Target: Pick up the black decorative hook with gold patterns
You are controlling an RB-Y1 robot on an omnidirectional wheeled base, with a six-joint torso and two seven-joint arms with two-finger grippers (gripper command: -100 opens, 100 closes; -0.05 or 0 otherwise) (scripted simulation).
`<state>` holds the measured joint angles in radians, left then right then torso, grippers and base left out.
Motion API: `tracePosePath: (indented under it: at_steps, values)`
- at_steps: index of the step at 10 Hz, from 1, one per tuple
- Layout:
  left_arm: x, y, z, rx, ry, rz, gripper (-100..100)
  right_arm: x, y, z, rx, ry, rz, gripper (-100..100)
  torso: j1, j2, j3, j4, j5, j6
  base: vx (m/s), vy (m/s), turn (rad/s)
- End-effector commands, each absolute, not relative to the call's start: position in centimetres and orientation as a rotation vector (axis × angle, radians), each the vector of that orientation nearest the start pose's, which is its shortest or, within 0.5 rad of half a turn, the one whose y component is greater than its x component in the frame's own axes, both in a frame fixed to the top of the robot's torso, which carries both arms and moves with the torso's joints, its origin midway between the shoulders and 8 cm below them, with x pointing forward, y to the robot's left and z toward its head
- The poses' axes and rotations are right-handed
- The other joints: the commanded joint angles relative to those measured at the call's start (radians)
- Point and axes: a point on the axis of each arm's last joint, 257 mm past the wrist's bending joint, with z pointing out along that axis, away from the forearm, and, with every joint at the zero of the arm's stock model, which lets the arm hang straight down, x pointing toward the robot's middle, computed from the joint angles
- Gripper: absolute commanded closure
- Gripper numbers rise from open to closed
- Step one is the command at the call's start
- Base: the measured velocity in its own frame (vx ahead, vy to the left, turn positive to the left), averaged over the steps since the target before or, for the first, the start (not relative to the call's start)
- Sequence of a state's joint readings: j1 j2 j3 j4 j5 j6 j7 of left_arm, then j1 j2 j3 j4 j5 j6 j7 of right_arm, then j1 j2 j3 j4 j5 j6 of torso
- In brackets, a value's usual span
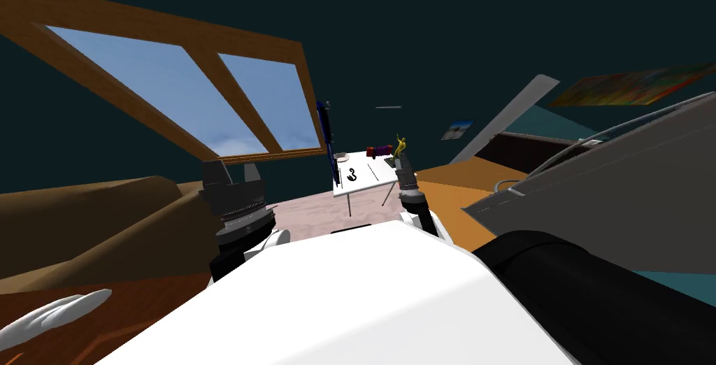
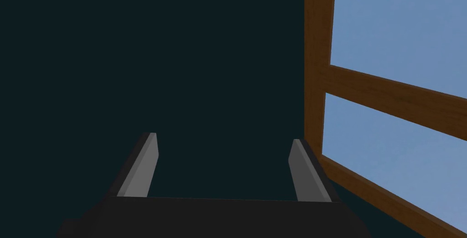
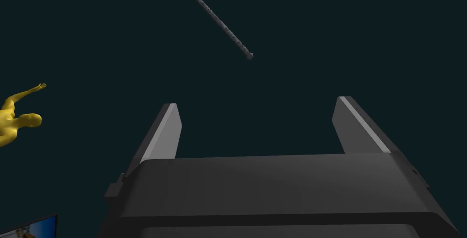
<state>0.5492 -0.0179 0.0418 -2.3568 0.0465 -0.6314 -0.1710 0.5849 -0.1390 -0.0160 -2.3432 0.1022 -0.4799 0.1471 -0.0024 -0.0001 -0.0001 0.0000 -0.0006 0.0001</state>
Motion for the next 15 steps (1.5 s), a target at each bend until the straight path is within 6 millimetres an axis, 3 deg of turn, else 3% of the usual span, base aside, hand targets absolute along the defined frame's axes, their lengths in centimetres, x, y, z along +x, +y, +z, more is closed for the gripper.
tracePosePath:
  at_steps: [1,4,5,6,7,8,9,12,13,14,15]
  values:
    - [29.6,29.6,6.6,-0.503,0.493,-1.139,0,33.6,-26.2,0.6,0.408,0.903,1.010,-100,0.000,0.000,0.000,0.000,0.000,0.000,-0.001,-0.025,0.153]
    - [29.6,29.6,6.6,-0.503,0.493,-1.139,0,34.0,-26.3,-1.9,0.335,1.024,0.913,-100,-0.001,0.000,0.000,0.000,0.000,0.000,0.001,-0.037,0.169]
    - [29.6,29.6,6.6,-0.503,0.493,-1.139,0,34.0,-26.2,-1.9,0.328,1.030,0.913,-100,0.000,0.000,0.000,0.000,0.000,0.000,0.002,-0.028,0.094]
    - [29.6,29.6,6.6,-0.503,0.493,-1.139,0,34.2,-26.4,-3.3,0.290,1.090,0.857,-100,0.000,0.000,0.000,0.000,0.000,0.000,-0.003,-0.027,0.167]
    - [29.6,29.6,6.6,-0.503,0.493,-1.139,0,34.2,-26.3,-3.4,0.280,1.097,0.857,-100,0.000,0.000,0.000,0.000,0.000,0.000,-0.001,-0.030,0.115]
    - [29.6,29.6,6.6,-0.503,0.493,-1.139,0,34.4,-26.7,-4.9,0.238,1.159,0.796,-100,0.000,0.000,0.000,0.000,0.000,0.000,0.001,-0.032,0.228]
    - [29.6,29.6,6.6,-0.503,0.493,-1.139,0,34.4,-26.5,-4.9,0.228,1.166,0.797,-100,0.000,0.000,0.000,0.000,0.000,0.000,-0.001,-0.031,0.114]
    - [29.6,29.6,6.6,-0.503,0.493,-1.139,0,34.5,-27.6,-8.3,0.126,1.295,0.665,-100,0.000,0.000,0.000,0.000,0.000,0.000,-0.003,-0.026,0.190]
    - [29.6,29.6,6.6,-0.503,0.493,-1.139,0,34.5,-27.4,-8.4,0.106,1.307,0.665,-100,0.000,0.000,0.000,0.000,0.000,0.000,-0.002,-0.025,0.134]
    - [29.6,29.6,6.6,-0.503,0.493,-1.139,0,34.4,-28.3,-10.2,0.062,1.364,0.595,-100,0.000,-0.001,0.000,0.000,0.000,0.000,-0.001,-0.020,0.303]
    - [29.6,29.6,6.6,-0.503,0.493,-1.139,0,34.4,-28.1,-10.3,0.037,1.377,0.594,-100,0.000,-0.001,0.000,0.000,0.000,-0.001,0.000,-0.026,0.136]
